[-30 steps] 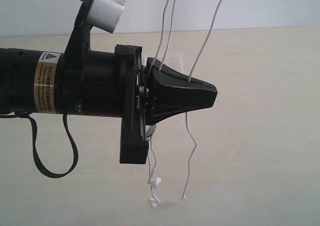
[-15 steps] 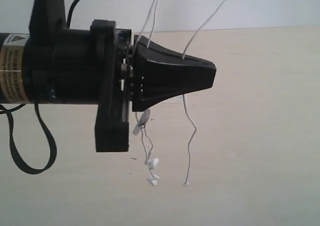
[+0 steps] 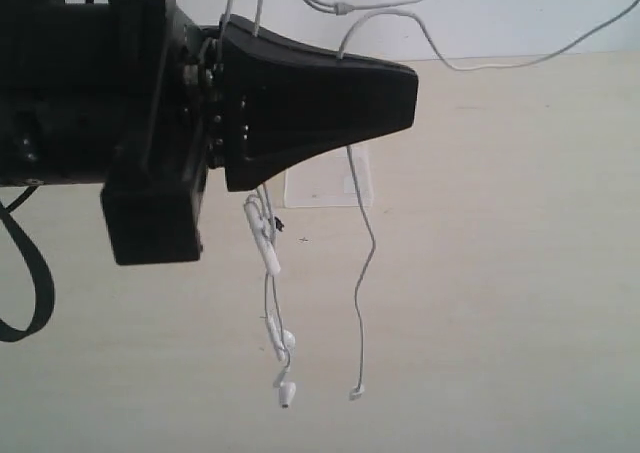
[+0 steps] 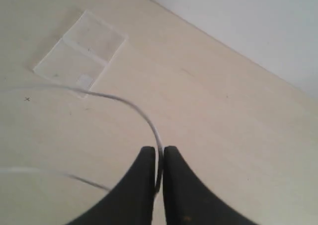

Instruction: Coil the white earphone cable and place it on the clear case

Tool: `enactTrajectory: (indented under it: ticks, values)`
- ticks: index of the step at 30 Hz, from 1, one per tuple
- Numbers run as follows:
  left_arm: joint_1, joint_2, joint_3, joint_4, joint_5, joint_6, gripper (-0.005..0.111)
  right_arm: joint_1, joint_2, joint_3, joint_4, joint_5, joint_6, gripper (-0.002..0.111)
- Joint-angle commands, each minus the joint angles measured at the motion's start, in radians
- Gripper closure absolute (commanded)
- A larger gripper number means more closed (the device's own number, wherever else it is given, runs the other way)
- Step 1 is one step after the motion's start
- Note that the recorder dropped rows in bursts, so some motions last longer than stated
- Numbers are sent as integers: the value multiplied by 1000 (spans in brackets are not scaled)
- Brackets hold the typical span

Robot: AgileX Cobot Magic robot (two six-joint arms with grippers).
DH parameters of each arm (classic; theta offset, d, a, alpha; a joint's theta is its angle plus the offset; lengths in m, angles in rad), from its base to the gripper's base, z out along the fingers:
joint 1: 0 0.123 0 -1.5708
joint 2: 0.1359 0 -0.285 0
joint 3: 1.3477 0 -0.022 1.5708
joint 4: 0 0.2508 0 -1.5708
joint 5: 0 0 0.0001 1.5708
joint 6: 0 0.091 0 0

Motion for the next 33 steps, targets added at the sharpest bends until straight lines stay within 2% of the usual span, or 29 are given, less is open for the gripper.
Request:
enactTrajectory:
  ticks: [1, 4, 6, 8, 11, 15, 19, 24, 33]
  values:
    - [-2, -9, -4, -2, 15, -48, 107, 2, -8, 48, 27, -5, -13, 77]
    - [-2, -9, -4, 8, 15, -77, 107, 2, -24, 75, 5, -5, -13, 59]
    - [-2, -9, -4, 16, 15, -104, 107, 2, -40, 89, -28, -5, 2, 54]
    - [-2, -9, -4, 22, 15, -131, 107, 2, -67, 104, -58, -16, 30, 53]
    - [-2, -9, -4, 34, 15, -147, 107, 2, -145, 154, -26, -174, 28, 53]
    - [-2, -9, -4, 69, 21, -159, 107, 2, -289, 301, 82, -440, -67, 53]
    - [-2, -9, -4, 98, 21, -187, 107, 2, -428, 463, 214, -601, -141, 53]
    - [-2, -9, -34, 197, 21, -244, 107, 2, -562, 651, 449, -744, -252, 53]
    - [-2, -9, -125, 226, 28, -258, 107, 2, -621, 906, 1118, -880, -795, 53]
